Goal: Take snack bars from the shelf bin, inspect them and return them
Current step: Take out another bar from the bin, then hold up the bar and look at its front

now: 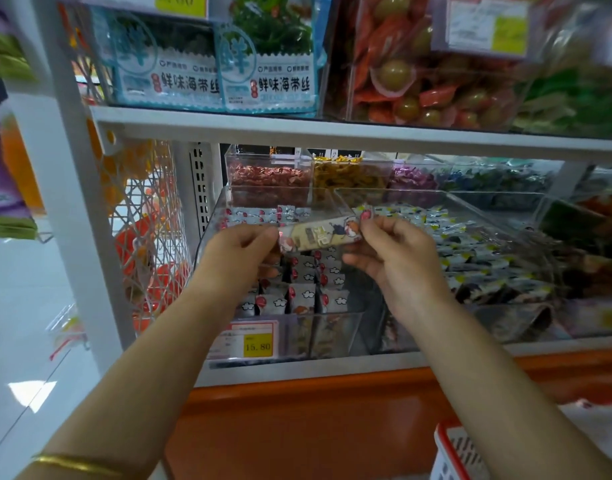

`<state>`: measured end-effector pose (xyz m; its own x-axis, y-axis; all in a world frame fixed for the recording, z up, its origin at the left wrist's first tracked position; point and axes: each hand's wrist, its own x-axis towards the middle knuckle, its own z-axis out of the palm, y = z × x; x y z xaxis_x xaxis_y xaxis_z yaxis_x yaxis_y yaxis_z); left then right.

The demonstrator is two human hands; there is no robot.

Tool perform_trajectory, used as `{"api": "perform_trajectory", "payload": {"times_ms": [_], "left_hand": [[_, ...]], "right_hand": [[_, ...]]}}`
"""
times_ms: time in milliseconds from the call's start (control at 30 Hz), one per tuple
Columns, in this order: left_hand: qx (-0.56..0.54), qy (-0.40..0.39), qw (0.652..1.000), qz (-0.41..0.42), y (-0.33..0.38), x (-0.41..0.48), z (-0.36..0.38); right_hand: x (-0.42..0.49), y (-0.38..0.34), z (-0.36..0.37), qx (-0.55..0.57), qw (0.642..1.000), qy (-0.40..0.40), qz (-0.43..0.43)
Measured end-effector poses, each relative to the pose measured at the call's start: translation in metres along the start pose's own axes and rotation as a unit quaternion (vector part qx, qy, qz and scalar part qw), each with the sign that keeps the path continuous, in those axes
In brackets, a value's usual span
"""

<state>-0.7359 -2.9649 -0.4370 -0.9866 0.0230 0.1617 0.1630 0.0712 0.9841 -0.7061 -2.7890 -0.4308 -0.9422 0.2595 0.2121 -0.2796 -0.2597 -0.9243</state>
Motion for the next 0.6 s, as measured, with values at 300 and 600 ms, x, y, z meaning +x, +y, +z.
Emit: {"api": "perform_trajectory", "payload": {"times_ms": [300, 600], "left_hand": [[-0.252, -0.025, 0.965, -0.073, 0.0063, -0.0029, 0.0], [-0.313, -0.086, 0.942, -0.089, 0.0098, -0.0058, -0.0024]], "right_hand": [[-0.0105, 0.0002, -0.0086, 0.161, 0.98, -0.052, 0.105], [-0.0066, 0.0038, -0.01, 0.183, 0.977, 0.026, 0.106]]}}
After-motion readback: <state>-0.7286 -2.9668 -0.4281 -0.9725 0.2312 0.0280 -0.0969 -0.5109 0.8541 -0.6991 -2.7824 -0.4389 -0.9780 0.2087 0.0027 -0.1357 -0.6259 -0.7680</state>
